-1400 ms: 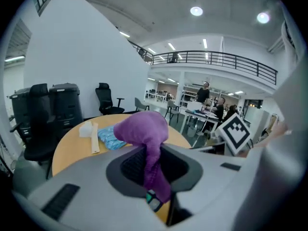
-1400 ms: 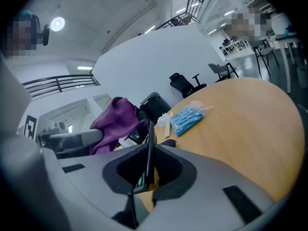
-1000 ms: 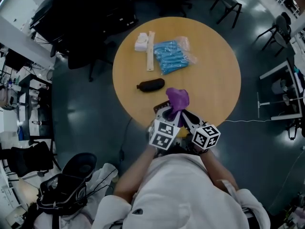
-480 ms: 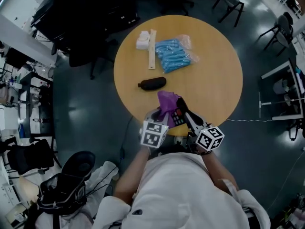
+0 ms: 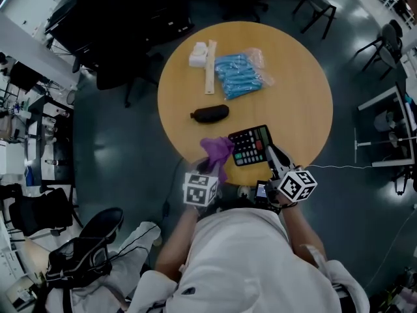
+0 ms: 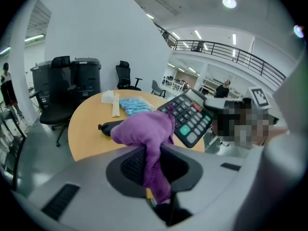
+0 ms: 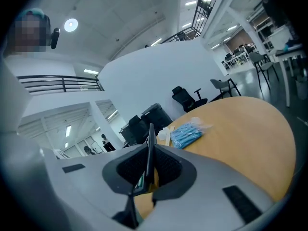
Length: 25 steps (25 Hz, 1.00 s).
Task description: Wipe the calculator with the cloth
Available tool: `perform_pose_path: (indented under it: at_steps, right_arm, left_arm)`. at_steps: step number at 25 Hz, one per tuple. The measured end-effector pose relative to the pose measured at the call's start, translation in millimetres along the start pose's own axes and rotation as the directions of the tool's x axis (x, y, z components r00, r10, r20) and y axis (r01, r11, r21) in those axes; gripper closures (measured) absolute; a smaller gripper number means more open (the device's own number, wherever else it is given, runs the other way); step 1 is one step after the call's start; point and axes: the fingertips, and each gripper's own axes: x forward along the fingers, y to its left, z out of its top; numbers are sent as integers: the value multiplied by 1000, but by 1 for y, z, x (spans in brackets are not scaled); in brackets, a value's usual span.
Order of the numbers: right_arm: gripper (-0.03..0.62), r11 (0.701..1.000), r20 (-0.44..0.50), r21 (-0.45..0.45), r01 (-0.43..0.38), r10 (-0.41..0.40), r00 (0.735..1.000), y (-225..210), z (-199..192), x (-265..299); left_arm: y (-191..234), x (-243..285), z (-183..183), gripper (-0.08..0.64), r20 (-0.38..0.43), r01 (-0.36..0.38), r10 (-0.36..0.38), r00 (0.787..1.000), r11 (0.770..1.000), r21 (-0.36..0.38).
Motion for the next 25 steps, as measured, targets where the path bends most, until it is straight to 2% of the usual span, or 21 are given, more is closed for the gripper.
perform_pose_path:
  at_steps: [2, 5, 8, 10, 12, 15, 19, 25]
  right_arm:
    - [541, 1000, -4, -4, 13, -13, 1000, -2, -1, 1]
    - [541, 1000, -24, -3, 27, -27, 999, -1, -7, 5]
    - [541, 1000, -38, 10, 17, -16, 999, 8, -16, 8]
    - [541, 1000, -27, 27, -7, 7, 1000, 18, -15, 7]
    - [541, 998, -6, 54, -29, 29, 1000, 27, -10, 6]
    - [541, 994, 18, 96, -43, 42, 999, 28, -5, 1]
    - [541, 995, 16, 99, -30, 29, 999, 25, -4, -8]
    - [541, 995, -2, 99, -3, 4, 1000, 15, -12, -18]
  left_arm:
    - [-17, -12, 21, 491, 62, 44, -44, 997, 999, -1]
    - [-58, -25, 62, 491, 150, 152, -156, 976, 988, 41]
    - [-101, -21, 86, 491, 174, 231, -249, 953, 966, 119]
    - [-119, -11, 89, 491, 158, 245, -272, 949, 954, 173]
    - [-125, -2, 85, 491, 137, 250, -278, 951, 950, 189]
    - [-123, 3, 75, 491, 116, 251, -273, 955, 953, 172]
    - [-116, 3, 64, 491, 105, 237, -255, 961, 959, 152]
    - [-75, -4, 23, 491, 56, 185, -188, 981, 982, 43]
